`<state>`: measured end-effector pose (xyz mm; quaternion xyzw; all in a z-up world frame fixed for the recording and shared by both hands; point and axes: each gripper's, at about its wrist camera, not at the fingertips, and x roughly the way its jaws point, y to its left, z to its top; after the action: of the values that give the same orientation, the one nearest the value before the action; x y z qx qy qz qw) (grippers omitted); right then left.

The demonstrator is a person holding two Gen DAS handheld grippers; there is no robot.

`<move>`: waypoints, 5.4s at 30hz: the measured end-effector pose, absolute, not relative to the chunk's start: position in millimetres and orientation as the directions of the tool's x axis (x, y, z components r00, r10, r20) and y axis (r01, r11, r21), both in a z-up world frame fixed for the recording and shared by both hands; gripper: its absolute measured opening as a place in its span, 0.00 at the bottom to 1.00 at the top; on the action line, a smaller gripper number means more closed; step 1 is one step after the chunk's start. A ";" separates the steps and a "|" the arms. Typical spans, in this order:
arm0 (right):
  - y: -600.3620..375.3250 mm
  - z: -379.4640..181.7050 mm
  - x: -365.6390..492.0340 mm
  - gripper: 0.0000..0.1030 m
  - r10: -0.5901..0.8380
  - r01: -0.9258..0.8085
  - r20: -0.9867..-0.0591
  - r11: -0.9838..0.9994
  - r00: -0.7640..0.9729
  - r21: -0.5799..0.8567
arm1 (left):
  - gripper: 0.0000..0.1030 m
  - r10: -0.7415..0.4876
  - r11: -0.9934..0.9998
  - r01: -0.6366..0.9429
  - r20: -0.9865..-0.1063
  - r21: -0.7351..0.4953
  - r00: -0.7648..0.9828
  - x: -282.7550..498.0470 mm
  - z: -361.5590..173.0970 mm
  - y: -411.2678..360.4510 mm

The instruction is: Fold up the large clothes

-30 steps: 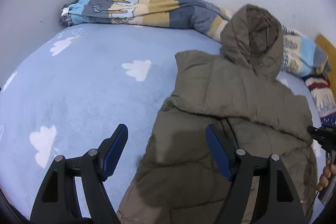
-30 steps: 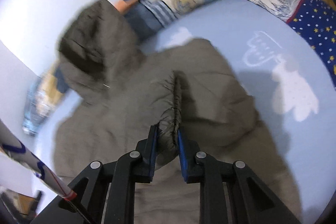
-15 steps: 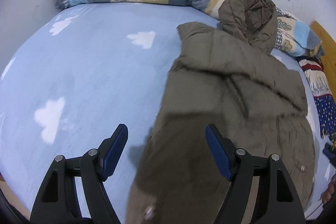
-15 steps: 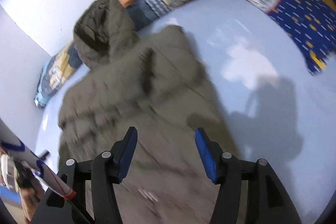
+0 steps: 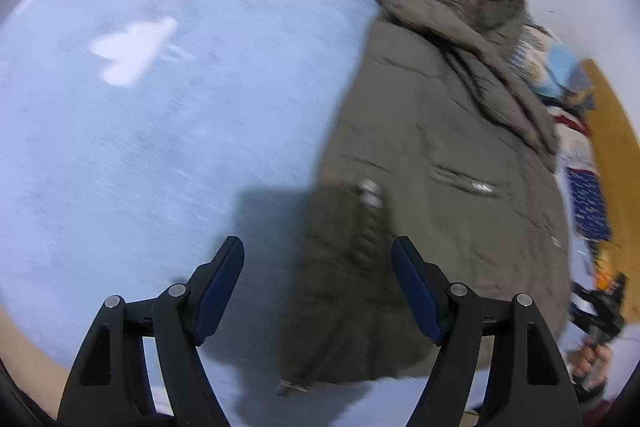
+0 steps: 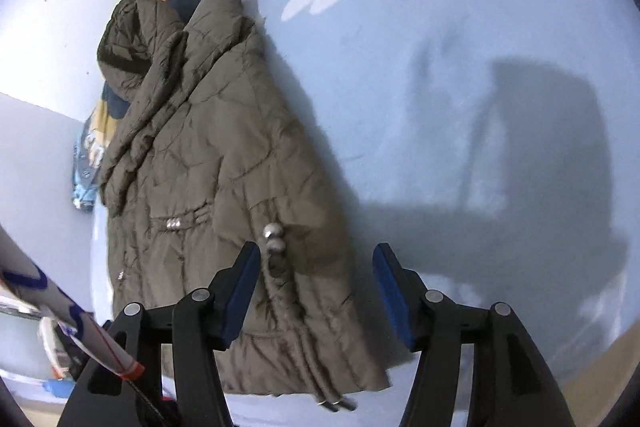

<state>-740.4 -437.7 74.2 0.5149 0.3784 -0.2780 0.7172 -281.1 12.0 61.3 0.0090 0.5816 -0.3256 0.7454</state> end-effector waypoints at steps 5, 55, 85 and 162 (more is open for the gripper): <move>-424.3 65.2 -723.7 0.66 0.014 0.785 -0.844 0.359 0.536 0.505 | 0.50 -0.474 0.754 0.552 -0.877 -0.356 0.082 -289.0 54.4 -1.5; -291.2 150.8 -593.6 0.50 -0.187 0.615 -0.816 0.751 0.546 0.240 | 0.60 -0.422 0.666 0.736 -0.755 0.117 0.501 -426.8 103.5 -102.1; -273.1 126.1 -578.4 0.52 -0.255 0.576 -0.797 0.806 0.547 0.138 | 0.65 -0.459 0.674 0.721 -0.675 0.160 0.578 -438.0 125.4 -117.7; -686.4 242.2 -196.9 0.60 -0.410 0.759 -0.793 0.644 0.451 0.099 | 0.74 -0.514 0.724 0.688 -0.706 -0.052 0.487 -236.4 142.4 -198.0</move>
<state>-196.9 -686.4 242.2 0.2271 0.3843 -0.3558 0.8210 -236.4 -198.0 142.4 0.1195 0.3643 -0.3517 0.8540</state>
